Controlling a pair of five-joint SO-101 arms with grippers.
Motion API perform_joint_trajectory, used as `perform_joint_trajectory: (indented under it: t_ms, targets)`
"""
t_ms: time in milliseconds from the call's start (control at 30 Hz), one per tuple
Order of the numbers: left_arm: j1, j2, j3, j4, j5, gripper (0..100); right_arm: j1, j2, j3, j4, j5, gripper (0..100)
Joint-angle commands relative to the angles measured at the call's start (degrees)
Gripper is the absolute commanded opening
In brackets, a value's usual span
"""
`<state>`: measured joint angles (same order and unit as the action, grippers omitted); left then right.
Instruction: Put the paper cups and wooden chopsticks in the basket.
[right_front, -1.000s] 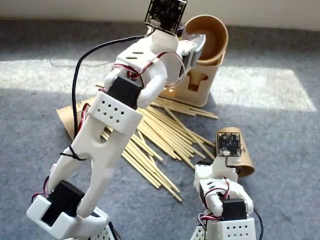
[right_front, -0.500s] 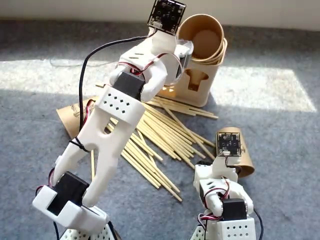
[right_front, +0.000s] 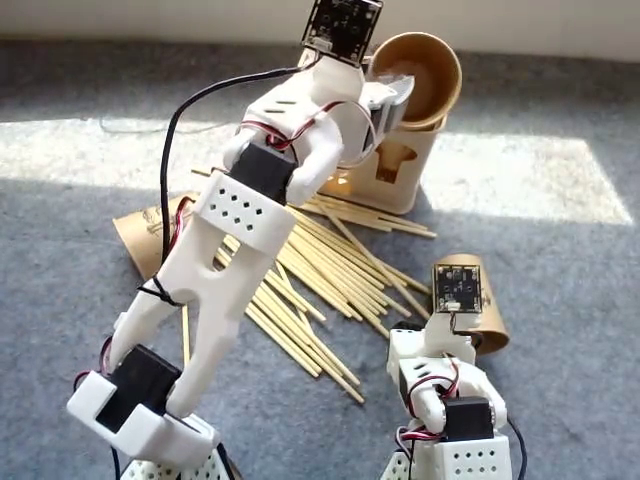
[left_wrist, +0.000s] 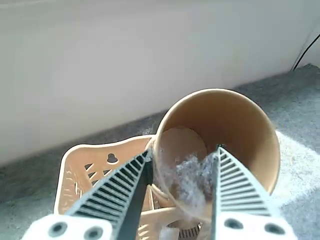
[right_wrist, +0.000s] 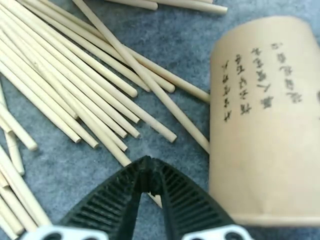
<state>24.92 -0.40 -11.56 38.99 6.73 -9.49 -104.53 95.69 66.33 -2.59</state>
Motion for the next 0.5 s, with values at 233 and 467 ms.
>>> perform_joint_trajectory:
  t_ms: [233,467]
  targets:
    - [2.07,1.89,-1.89,-11.69,0.70,19,2.59,-0.75,7.96,-3.30,0.26,0.6]
    - [2.15,8.75,-1.98,-17.23,0.62,19,2.59,-0.75,7.96,-3.30,0.26,0.6]
